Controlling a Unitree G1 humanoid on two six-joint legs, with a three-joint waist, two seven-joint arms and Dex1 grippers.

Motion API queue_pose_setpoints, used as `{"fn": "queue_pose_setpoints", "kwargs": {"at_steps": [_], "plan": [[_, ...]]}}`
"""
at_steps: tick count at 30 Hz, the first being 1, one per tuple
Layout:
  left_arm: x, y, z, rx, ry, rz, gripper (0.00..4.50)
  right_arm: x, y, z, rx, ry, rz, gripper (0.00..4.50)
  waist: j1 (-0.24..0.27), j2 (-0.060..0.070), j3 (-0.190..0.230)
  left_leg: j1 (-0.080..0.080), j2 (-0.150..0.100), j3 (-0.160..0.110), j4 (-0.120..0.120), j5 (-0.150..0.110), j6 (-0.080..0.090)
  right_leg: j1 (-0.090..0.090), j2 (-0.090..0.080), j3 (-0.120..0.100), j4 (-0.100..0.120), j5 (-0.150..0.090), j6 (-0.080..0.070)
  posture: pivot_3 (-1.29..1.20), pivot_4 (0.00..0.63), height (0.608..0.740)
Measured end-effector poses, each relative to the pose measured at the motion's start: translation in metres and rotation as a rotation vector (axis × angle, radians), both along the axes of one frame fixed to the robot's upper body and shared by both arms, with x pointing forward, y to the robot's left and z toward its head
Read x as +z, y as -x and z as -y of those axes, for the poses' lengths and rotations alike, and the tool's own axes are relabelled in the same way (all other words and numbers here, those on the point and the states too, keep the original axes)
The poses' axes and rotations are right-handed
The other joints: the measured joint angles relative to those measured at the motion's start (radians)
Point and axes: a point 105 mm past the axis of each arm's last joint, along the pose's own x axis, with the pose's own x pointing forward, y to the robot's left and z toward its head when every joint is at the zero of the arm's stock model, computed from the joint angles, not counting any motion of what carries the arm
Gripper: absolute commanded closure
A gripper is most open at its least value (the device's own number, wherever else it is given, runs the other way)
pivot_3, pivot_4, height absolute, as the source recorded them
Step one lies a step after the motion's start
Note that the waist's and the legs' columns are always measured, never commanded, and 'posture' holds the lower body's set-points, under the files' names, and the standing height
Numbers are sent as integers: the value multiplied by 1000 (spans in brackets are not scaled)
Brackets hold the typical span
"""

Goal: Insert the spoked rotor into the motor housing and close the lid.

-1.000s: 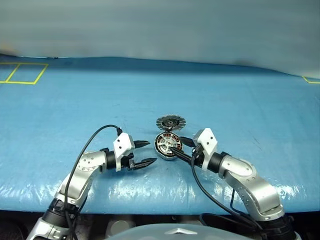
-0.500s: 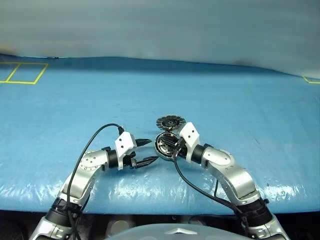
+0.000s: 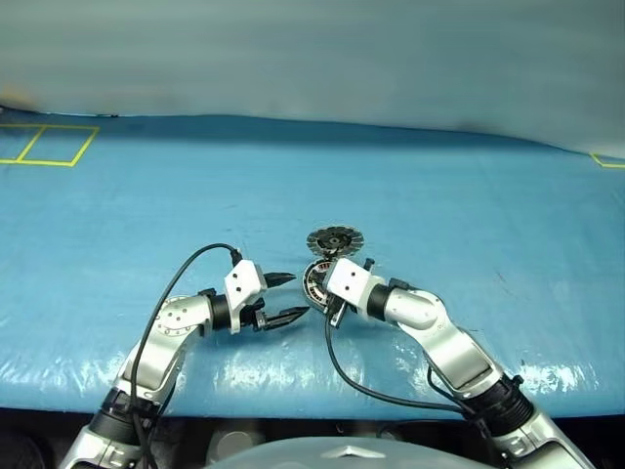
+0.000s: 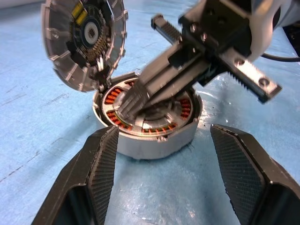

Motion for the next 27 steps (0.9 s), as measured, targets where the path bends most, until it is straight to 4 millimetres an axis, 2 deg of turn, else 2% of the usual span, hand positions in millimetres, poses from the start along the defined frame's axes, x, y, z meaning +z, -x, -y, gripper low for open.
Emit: {"fn": "queue_pose_setpoints", "kwargs": {"at_steps": [5,11,14,16,20,24,27], "plan": [[-5,-2,-2,9,-6,-9,1140,3,2,7,-100,-226,-152,4481,2,1,1,-1,0,0,-1,0,0,-1,0,0,0,0,0,0,150,740],[-6,-3,0,1,-5,1,1140,4,0,13,-122,-191,-137,4481,6,1,1,-1,0,0,0,0,0,-1,0,0,0,0,0,0,150,740],[-4,-6,0,19,18,0,1140,7,10,14,-146,-374,-247,4481,9,2,1,-3,0,0,-1,0,0,-3,0,0,0,0,0,0,150,740],[2,-11,-1,43,50,11,1140,16,16,13,-136,-482,-290,4481,5,4,3,-5,0,0,0,0,0,-4,0,0,0,0,0,0,150,740],[17,-26,-7,135,136,31,1140,41,19,29,-146,-580,-253,4481,1,4,4,-5,0,-1,-1,0,0,-4,0,0,0,0,0,0,150,740],[20,-41,-17,234,185,7,1140,38,26,45,-202,-573,-267,4481,1,4,4,-5,0,-1,-1,0,0,-4,1,0,0,0,0,0,150,740],[29,-63,-24,325,234,10,1806,30,34,55,-250,-543,-283,4500,5,4,4,-5,0,-1,0,0,0,-4,0,0,0,0,0,0,150,740]]}}
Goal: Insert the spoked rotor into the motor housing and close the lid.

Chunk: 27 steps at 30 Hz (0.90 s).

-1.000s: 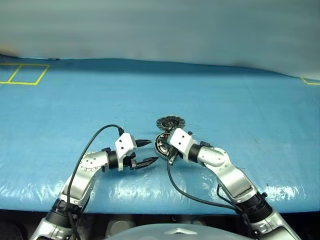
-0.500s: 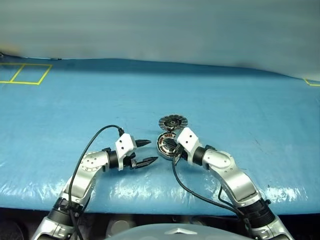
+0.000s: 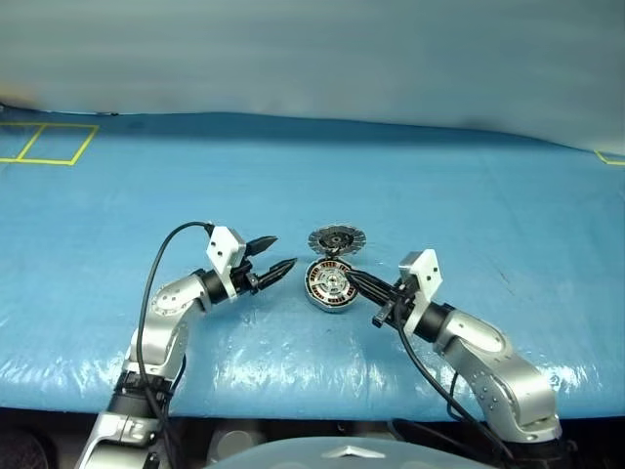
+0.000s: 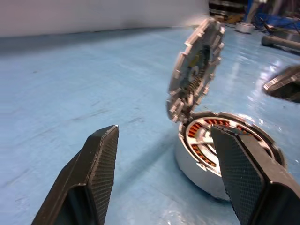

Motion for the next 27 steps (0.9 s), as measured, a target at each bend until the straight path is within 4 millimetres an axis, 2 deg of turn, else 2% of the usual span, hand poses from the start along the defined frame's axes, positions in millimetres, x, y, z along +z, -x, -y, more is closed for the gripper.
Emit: {"fn": "queue_pose_setpoints", "kwargs": {"at_steps": [4,8,15,19,27], "plan": [[8,-28,-12,100,24,8,3118,-8,4,7,-49,20,-34,4500,-6,0,0,0,0,0,0,0,0,0,0,0,0,0,0,0,150,740],[5,-47,-6,105,33,-2,4483,-6,7,9,-69,27,-27,4500,-4,-1,0,0,-1,0,0,0,0,0,0,0,-1,0,0,0,150,740],[24,-58,41,-126,53,57,4483,-10,21,12,-60,66,-57,4500,-1,-1,0,-2,-1,0,0,0,0,0,0,0,-2,0,1,0,150,740],[27,-50,64,-310,-13,65,4483,-13,23,14,-73,76,-74,4500,-8,-1,0,-2,-1,0,0,0,0,0,0,1,-2,0,1,0,150,740],[37,-34,76,-554,-136,150,4483,-16,29,17,-98,89,-86,4500,-8,-1,1,-2,-1,0,0,0,0,0,0,1,-2,0,1,0,150,740]]}}
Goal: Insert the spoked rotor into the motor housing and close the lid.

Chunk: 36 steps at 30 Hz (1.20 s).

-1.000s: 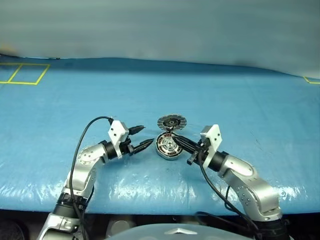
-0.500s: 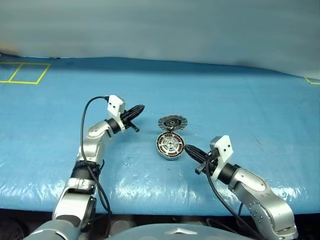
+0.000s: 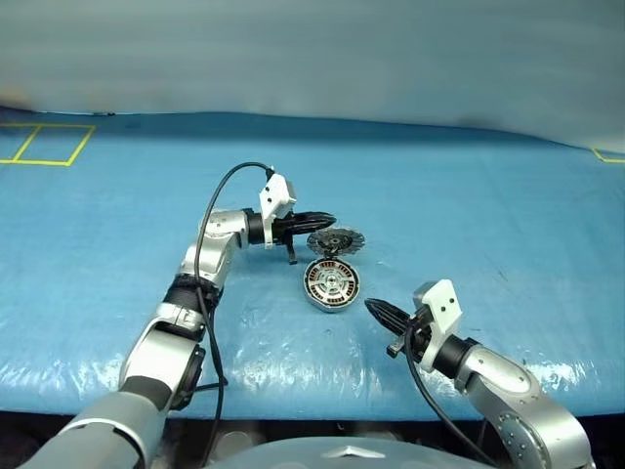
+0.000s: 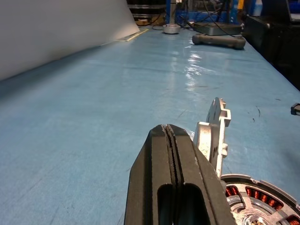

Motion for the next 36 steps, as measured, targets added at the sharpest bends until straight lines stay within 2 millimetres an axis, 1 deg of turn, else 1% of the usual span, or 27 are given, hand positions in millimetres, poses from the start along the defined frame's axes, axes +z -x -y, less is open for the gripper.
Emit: {"fn": "queue_pose_setpoints", "kwargs": {"at_steps": [4,5,9,12,15,17,19,22,24,28,30,31,32,33,34,35,36], "plan": [[-4,18,9,-140,-66,29,4483,-1,6,0,1,-9,-13,4500,1,0,0,0,0,0,0,0,0,0,0,0,0,0,0,0,150,740],[-8,26,12,-190,-99,44,4483,0,6,2,-7,-7,-13,4500,1,0,0,0,0,0,0,0,1,0,0,0,0,0,0,0,150,740],[-30,44,16,-285,-202,59,4483,1,10,14,-42,16,-13,4500,3,0,0,0,0,0,0,0,1,0,0,0,0,0,0,0,150,740],[-44,52,18,-321,-254,70,4483,2,10,28,-91,45,-12,4500,4,0,0,0,0,0,1,0,1,0,0,0,0,0,0,0,150,740],[-52,55,19,-347,-300,107,4483,4,8,34,-119,60,-1,4500,3,0,0,0,0,0,1,0,1,0,0,0,0,0,0,0,150,740],[-58,59,19,-369,-329,138,4483,5,6,34,-121,61,8,4500,3,0,0,0,0,0,1,0,1,0,0,0,0,0,0,0,150,740],[-60,62,20,-383,-337,171,4483,8,3,32,-116,60,24,4500,4,0,0,0,0,0,1,0,1,0,0,0,0,0,0,0,150,740],[-61,64,20,-391,-350,217,4483,10,0,22,-84,44,36,4500,6,0,-1,2,0,0,1,0,1,2,0,0,0,0,0,0,150,740],[-61,64,19,-379,-335,225,4483,11,-2,19,-73,36,41,4500,6,1,-1,2,0,0,1,0,1,2,0,0,0,0,0,0,150,740],[-55,68,16,-318,-233,145,4483,16,-5,17,-67,25,62,4500,3,1,0,0,1,0,1,0,1,0,0,0,1,0,0,0,150,740],[-42,69,14,-293,-176,137,4483,20,-9,15,-59,25,84,4500,3,1,0,-1,1,0,1,0,1,-1,0,0,1,0,0,0,150,740],[-26,69,10,-272,-134,154,4483,23,-11,13,-46,25,100,4500,2,1,0,-1,1,0,1,0,1,-1,0,0,1,0,0,0,150,740],[-17,69,8,-259,-111,164,4500,25,-12,11,-36,25,107,4125,1,1,0,0,1,0,1,0,1,-1,0,0,1,0,0,0,150,740],[-5,70,2,-240,-82,178,4500,27,-13,6,-14,20,119,3949,-1,1,0,0,1,0,0,0,1,-1,0,0,1,0,0,0,150,740],[0,72,-2,-228,-69,180,4500,28,-14,4,-5,17,127,3588,-1,2,0,0,1,0,0,0,1,0,0,0,1,0,0,0,150,740],[3,75,-9,-207,-60,169,4500,29,-16,0,12,14,134,3317,-4,2,0,1,1,0,0,0,1,0,0,0,1,0,0,0,150,740],[3,77,-13,-192,-62,155,4500,30,-17,-2,24,12,139,2962,-5,2,0,1,1,0,0,0,1,0,0,0,1,0,-1,0,150,740]]}}
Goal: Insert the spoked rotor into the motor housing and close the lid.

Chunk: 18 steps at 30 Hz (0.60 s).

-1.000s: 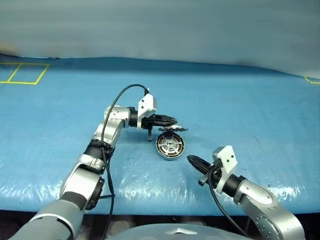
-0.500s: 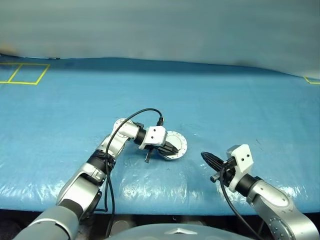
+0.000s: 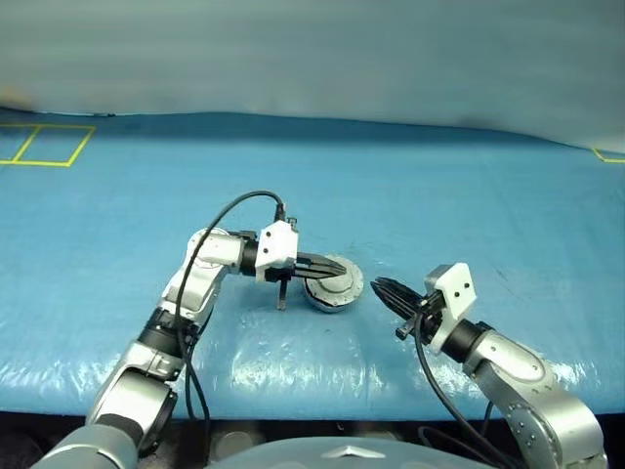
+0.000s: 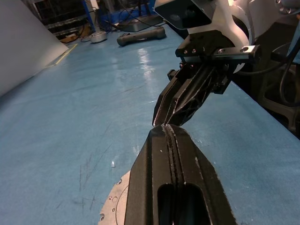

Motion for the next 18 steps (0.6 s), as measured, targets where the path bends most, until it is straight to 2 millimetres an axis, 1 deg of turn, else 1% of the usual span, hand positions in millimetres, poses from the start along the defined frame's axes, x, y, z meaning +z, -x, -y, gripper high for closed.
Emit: {"fn": "queue_pose_setpoints", "kwargs": {"at_steps": [1,2,3,5,9,11,14,16,18], "plan": [[-3,3,-5,21,-7,-23,4500,0,-1,-3,17,-2,3,2675,0,0,0,0,0,0,0,0,0,0,0,0,0,0,0,0,150,740],[-6,5,-10,35,-13,-44,4500,0,-2,-6,32,-4,2,2285,0,0,0,0,0,0,0,0,0,0,0,0,0,0,0,0,150,740],[-10,8,-14,53,-21,-70,4500,-2,-3,-9,47,-3,-2,2030,0,0,0,0,0,0,0,0,0,0,0,0,0,0,0,0,150,740],[-17,12,-22,87,-31,-113,4500,-5,-4,-16,81,0,-8,1316,4,0,1,0,0,0,1,0,0,0,0,0,0,0,0,0,150,740],[-37,24,-42,177,-92,-161,4500,-7,-11,-31,157,1,-11,35,-3,1,1,1,0,0,0,0,0,0,0,0,0,0,0,0,150,740],[-44,29,-45,216,-104,-166,4500,-10,-15,-39,201,10,-16,35,-2,0,2,1,0,1,0,0,0,0,0,0,0,0,0,0,150,740],[-47,33,-48,252,-112,-166,4500,-13,-20,-45,240,42,-13,35,2,0,2,0,0,1,0,0,0,0,0,0,0,0,0,0,150,740],[-47,33,-50,274,-115,-156,4500,-18,-23,-45,247,78,-11,35,5,0,2,1,0,1,0,0,0,0,0,0,0,0,0,0,150,740],[-51,34,-54,308,-129,-159,4500,-22,-29,-44,241,115,-7,35,5,1,2,1,0,1,0,0,0,-1,0,0,0,0,0,0,150,740]]}}
